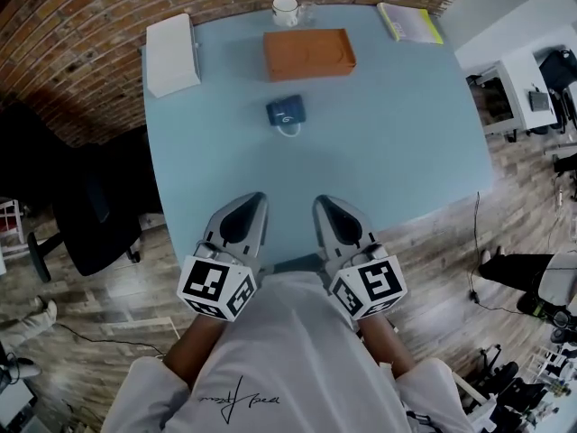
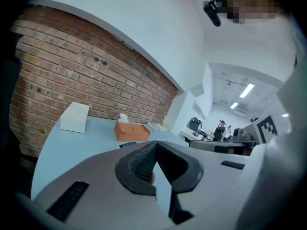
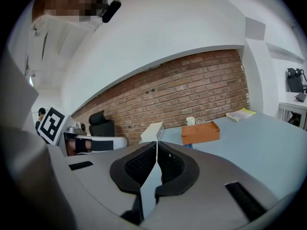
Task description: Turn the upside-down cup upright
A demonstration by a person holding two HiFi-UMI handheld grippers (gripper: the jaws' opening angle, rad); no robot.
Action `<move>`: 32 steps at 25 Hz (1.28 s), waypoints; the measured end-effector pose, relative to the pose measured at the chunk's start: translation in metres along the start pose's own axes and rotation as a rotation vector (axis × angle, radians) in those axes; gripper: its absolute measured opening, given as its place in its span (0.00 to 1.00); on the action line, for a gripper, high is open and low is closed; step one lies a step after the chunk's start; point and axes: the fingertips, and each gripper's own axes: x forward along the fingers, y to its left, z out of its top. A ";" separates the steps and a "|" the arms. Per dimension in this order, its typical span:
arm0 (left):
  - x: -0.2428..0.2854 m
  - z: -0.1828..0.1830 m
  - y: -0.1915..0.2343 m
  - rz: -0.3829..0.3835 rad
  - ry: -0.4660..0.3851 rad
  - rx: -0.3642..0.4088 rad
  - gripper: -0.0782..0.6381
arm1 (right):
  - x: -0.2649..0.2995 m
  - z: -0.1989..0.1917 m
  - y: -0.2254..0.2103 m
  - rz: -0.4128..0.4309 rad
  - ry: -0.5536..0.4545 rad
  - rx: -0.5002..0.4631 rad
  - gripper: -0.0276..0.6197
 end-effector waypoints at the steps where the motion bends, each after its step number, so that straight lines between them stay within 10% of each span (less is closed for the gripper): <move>1: 0.005 0.000 -0.001 0.005 0.001 0.001 0.12 | 0.003 0.002 -0.004 0.007 0.004 -0.004 0.08; 32: 0.084 0.003 0.013 0.166 0.020 -0.050 0.12 | 0.064 0.010 -0.075 0.194 0.090 0.005 0.08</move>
